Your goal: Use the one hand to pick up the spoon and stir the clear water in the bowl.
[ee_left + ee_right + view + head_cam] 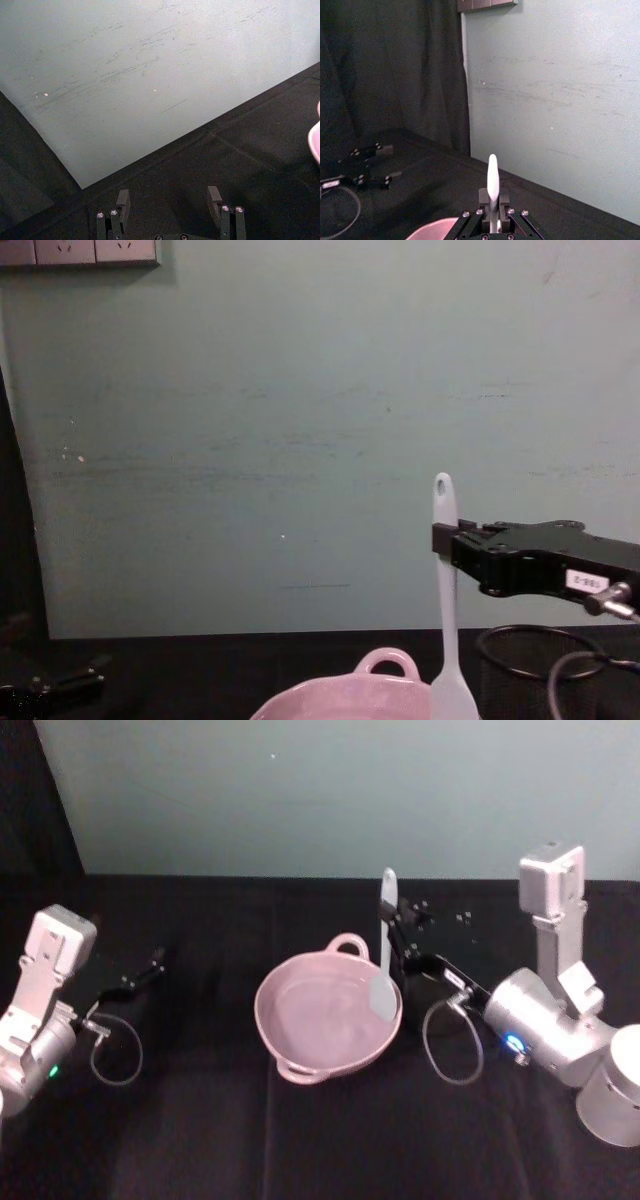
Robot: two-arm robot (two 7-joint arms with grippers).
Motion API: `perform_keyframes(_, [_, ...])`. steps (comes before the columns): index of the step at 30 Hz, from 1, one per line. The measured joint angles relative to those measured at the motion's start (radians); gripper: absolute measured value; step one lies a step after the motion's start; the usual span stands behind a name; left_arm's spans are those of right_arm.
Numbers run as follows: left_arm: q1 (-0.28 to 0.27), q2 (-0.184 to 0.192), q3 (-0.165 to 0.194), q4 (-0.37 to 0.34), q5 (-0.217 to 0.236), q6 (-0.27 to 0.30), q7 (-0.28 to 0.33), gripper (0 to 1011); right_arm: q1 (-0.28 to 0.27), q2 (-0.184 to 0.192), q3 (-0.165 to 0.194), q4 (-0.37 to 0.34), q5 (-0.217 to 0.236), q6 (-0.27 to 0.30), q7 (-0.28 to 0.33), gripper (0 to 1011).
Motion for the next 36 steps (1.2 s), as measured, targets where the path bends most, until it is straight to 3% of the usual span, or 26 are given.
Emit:
perform_keyframes(5, [0.0,0.0,0.0,0.0,0.0,0.0,0.0,1011,-0.024,0.049,0.012,-0.061,0.03,0.057,0.009,110])
perform_keyframes(12, [0.0,0.0,0.0,0.0,0.0,0.0,0.0,1011,-0.04,0.083,0.015,-0.106,0.077,0.098,0.022,109])
perform_keyframes(18, [0.0,0.0,0.0,0.0,0.0,0.0,0.0,1011,-0.026,0.086,-0.009,-0.092,0.115,0.082,0.057,109])
perform_keyframes(27, [0.0,0.0,0.0,0.0,0.0,0.0,0.0,1011,-0.002,0.086,-0.08,-0.058,0.116,0.083,0.074,110])
perform_keyframes(30, [0.0,0.0,0.0,0.0,0.0,0.0,0.0,1011,0.008,0.076,-0.104,-0.039,0.116,0.076,0.074,110])
perform_keyframes(36, [0.0,0.0,0.0,0.0,0.0,0.0,0.0,1011,0.036,0.027,-0.134,0.02,0.112,0.01,0.055,109])
